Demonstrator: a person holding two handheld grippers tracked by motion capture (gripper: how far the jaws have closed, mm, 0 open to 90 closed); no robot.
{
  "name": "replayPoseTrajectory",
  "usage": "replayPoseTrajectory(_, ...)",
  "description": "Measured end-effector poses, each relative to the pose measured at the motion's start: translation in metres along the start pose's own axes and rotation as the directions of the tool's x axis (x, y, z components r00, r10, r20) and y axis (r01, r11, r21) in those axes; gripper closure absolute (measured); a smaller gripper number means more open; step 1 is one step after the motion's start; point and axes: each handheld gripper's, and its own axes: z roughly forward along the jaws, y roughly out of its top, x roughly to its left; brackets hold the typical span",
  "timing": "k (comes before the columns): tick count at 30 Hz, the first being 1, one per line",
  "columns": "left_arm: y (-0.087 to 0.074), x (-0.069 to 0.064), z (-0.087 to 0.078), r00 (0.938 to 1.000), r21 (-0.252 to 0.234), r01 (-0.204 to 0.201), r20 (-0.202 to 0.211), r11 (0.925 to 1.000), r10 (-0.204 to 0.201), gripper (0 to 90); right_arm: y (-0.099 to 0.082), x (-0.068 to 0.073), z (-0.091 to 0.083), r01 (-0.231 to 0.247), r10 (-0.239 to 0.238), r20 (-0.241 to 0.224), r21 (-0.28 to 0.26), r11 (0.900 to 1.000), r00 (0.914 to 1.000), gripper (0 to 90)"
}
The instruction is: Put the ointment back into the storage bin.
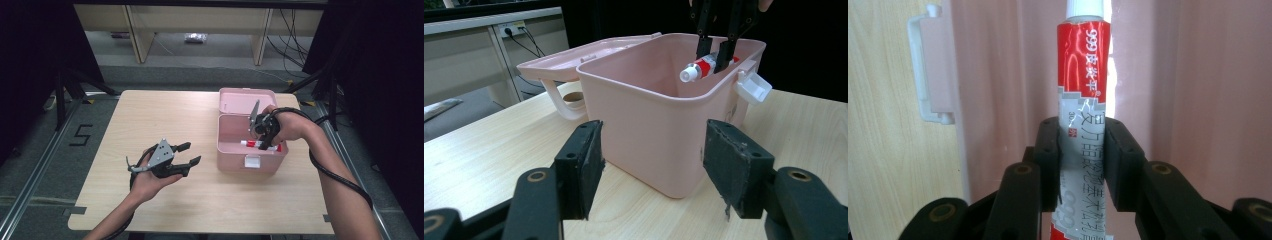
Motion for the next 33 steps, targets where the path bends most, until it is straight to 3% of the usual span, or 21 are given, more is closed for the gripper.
replayPoseTrajectory(1,0.000,0.000,0.000,1.0000,0.000,-0.002,0.000,1.0000,0.002,40.0,0.000,0.000,0.001,0.001,-0.001,-0.018,-0.007,1.0000,0.9998,72.1)
replayPoseTrajectory(4,0.000,0.000,0.000,1.0000,-0.001,-0.001,-0.001,1.0000,0.001,40.1,0.000,0.002,0.001,-0.024,0.024,-0.014,0.011,0.9996,0.9996,72.1)
replayPoseTrajectory(5,-0.001,0.001,0.001,1.0000,-0.016,0.004,0.004,0.9999,-0.004,40.1,0.000,0.000,0.003,0.008,-0.008,-0.019,-0.004,1.0000,0.9998,72.2)
replayPoseTrajectory(7,0.000,0.001,-0.001,1.0000,-0.004,-0.003,-0.004,1.0000,0.003,40.0,0.000,0.000,0.002,-0.008,0.008,-0.014,0.009,0.9999,0.9999,72.1)
replayPoseTrajectory(9,-0.002,0.001,0.000,1.0000,-0.013,0.005,0.000,0.9999,-0.005,40.1,0.001,-0.002,0.004,0.020,-0.020,-0.017,-0.015,0.9997,0.9997,72.1)
replayPoseTrajectory(10,-0.003,0.001,-0.001,1.0000,0.000,0.006,-0.004,1.0000,-0.006,40.0,0.001,-0.003,0.004,0.016,-0.016,-0.010,0.001,0.9999,0.9998,72.2)
replayPoseTrajectory(11,-0.004,0.001,0.001,1.0000,-0.006,0.005,0.003,1.0000,-0.005,40.0,0.002,-0.005,0.006,0.055,-0.055,-0.013,-0.007,0.9985,0.9984,72.1)
replayPoseTrajectory(12,-0.005,0.001,0.000,1.0000,0.001,0.007,-0.002,1.0000,-0.007,40.1,0.002,-0.005,0.007,0.033,-0.034,-0.015,-0.004,0.9994,0.9993,72.1)
replayPoseTrajectory(13,-0.005,0.001,0.001,1.0000,0.003,0.007,0.001,1.0000,-0.007,40.1,0.001,-0.006,0.007,0.053,-0.053,-0.015,-0.007,0.9986,0.9985,72.1)
replayPoseTrajectory(15,-0.005,0.001,0.002,0.9999,0.007,0.010,0.002,0.9999,-0.010,40.0,0.001,-0.004,0.007,0.008,-0.009,-0.023,-0.014,0.9999,0.9997,72.1)
replayPoseTrajectory(21,-0.004,0.005,0.004,1.0000,0.007,0.000,0.000,1.0000,0.000,40.0,-0.003,-0.008,0.006,0.013,-0.013,-0.008,-0.009,0.9999,0.9999,72.1)
replayPoseTrajectory(22,-0.004,0.005,0.005,1.0000,0.001,0.004,0.001,1.0000,-0.004,40.1,-0.004,-0.008,0.007,0.004,-0.005,-0.017,-0.015,0.9999,0.9998,72.1)
replayPoseTrajectory(23,-0.003,0.005,0.005,1.0000,0.008,0.002,-0.002,1.0000,-0.002,40.0,-0.004,-0.005,0.007,-0.034,0.034,-0.037,-0.003,0.9994,0.9987,72.1)
replayPoseTrajectory(24,-0.003,0.005,0.005,1.0000,0.006,0.003,-0.002,1.0000,-0.003,40.0,-0.004,-0.007,0.008,-0.005,0.004,-0.025,-0.021,0.9998,0.9997,72.1)
replayPoseTrajectory(25,-0.002,0.004,0.005,1.0000,0.003,0.002,-0.002,1.0000,-0.002,40.0,-0.005,-0.006,0.009,-0.014,0.013,-0.032,-0.018,0.9998,0.9994,72.1)
replayPoseTrajectory(27,-0.002,0.004,0.004,1.0000,0.002,0.000,-0.002,1.0000,0.000,40.0,-0.006,-0.009,0.009,0.018,-0.018,-0.017,-0.010,0.9998,0.9997,72.1)
replayPoseTrajectory(29,-0.001,0.005,0.004,1.0000,0.003,0.001,-0.005,1.0000,-0.001,40.0,-0.006,-0.009,0.010,0.009,-0.009,-0.016,-0.006,0.9999,0.9998,72.1)
replayPoseTrajectory(30,-0.001,0.005,0.003,1.0000,0.004,0.004,-0.006,1.0000,-0.004,40.0,-0.005,-0.007,0.008,-0.026,0.026,-0.018,0.015,0.9996,0.9995,72.2)
replayPoseTrajectory(31,-0.001,0.005,0.003,1.0000,0.004,0.003,-0.006,1.0000,-0.003,40.0,-0.005,-0.010,0.010,0.016,-0.016,-0.019,-0.010,0.9998,0.9997,72.1)
replayPoseTrajectory(32,-0.001,0.005,0.004,1.0000,0.005,0.003,-0.005,1.0000,-0.003,40.0,-0.004,-0.011,0.011,0.024,-0.024,-0.029,-0.010,0.9997,0.9993,72.1)
replayPoseTrajectory(33,-0.001,0.004,0.004,1.0000,0.003,-0.001,-0.003,1.0000,0.001,40.0,-0.004,-0.009,0.011,-0.014,0.015,-0.026,0.018,0.9997,0.9995,72.1)
